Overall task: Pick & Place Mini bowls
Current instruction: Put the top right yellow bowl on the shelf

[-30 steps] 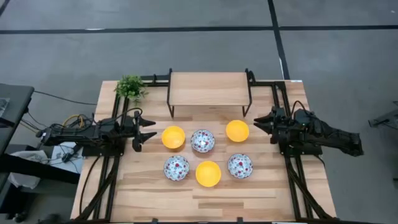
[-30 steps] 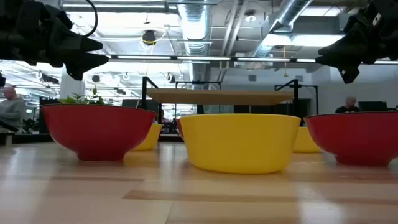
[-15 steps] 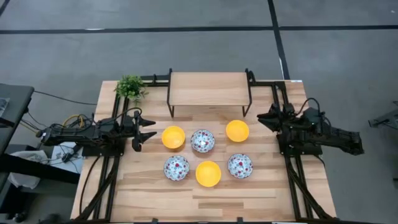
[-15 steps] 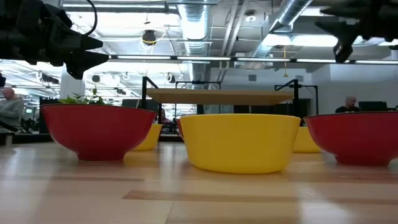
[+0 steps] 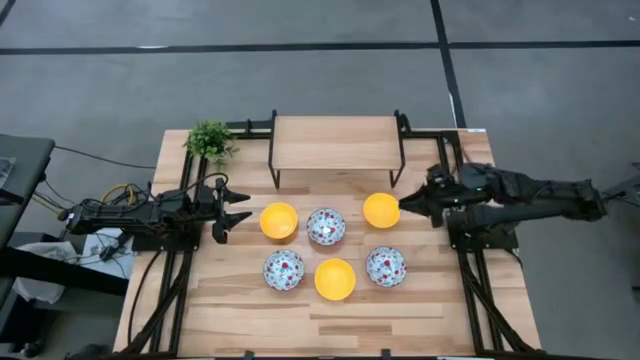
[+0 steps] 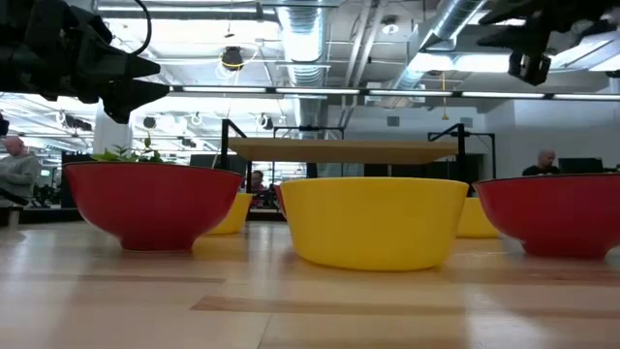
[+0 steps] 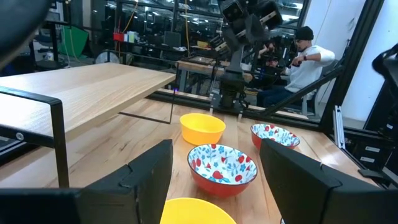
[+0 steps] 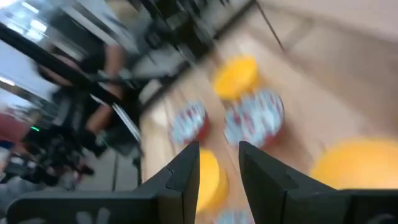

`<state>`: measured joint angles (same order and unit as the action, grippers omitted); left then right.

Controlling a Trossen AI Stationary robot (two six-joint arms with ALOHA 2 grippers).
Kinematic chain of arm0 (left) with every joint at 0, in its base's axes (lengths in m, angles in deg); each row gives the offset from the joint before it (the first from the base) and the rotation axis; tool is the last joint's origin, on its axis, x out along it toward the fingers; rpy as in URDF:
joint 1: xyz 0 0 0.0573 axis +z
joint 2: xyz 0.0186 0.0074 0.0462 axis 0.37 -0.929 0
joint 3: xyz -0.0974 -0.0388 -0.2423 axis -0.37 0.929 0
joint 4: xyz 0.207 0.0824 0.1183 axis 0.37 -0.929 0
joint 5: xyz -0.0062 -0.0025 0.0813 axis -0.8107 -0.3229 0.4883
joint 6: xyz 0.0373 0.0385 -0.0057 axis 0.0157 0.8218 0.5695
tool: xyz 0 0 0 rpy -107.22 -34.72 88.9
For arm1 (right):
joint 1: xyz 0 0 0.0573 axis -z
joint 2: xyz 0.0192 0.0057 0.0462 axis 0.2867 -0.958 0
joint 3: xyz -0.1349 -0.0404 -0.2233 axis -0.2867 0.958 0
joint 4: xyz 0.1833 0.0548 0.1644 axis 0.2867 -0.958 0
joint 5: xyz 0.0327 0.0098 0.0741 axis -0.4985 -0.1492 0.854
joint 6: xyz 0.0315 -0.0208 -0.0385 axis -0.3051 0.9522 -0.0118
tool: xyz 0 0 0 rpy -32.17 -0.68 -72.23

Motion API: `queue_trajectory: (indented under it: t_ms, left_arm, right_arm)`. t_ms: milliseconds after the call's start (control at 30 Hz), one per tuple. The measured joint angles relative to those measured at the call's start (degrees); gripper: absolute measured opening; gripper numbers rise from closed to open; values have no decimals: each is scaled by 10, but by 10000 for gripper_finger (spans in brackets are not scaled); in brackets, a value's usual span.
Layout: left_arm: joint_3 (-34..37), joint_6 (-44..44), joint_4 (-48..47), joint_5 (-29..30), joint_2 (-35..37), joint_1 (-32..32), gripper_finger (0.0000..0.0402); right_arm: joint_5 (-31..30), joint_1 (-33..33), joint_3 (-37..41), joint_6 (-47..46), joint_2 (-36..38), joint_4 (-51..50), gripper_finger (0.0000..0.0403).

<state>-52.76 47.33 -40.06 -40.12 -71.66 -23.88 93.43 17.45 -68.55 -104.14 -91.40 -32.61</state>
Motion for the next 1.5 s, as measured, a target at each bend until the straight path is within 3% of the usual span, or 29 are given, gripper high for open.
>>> queue_trajectory:
  t_ms: [233, 400, 633, 833, 1167, 1500]
  left_arm:
    - [0, 0, 4, 0, 0, 0, 241]
    - [0, 0, 8, 0, 0, 0, 241]
    - [0, 0, 14, 0, 0, 0, 241]
    - [0, 0, 16, 0, 0, 0, 241]
    - [0, 0, 18, 0, 0, 0, 241]
    - [0, 0, 29, 0, 0, 0, 241]
  right_arm:
    - [0, -19, -150, -151, -180, -274, 102]
    - [-2, -9, -175, -179, -276, -354, 102]
    - [2, 20, -174, -183, -380, -367, 102]
    - [13, 49, -173, -194, -427, -356, 121]
    - [-13, 61, -173, -214, -436, -319, 178]
    - [-21, 46, -92, -319, -432, -257, 172]
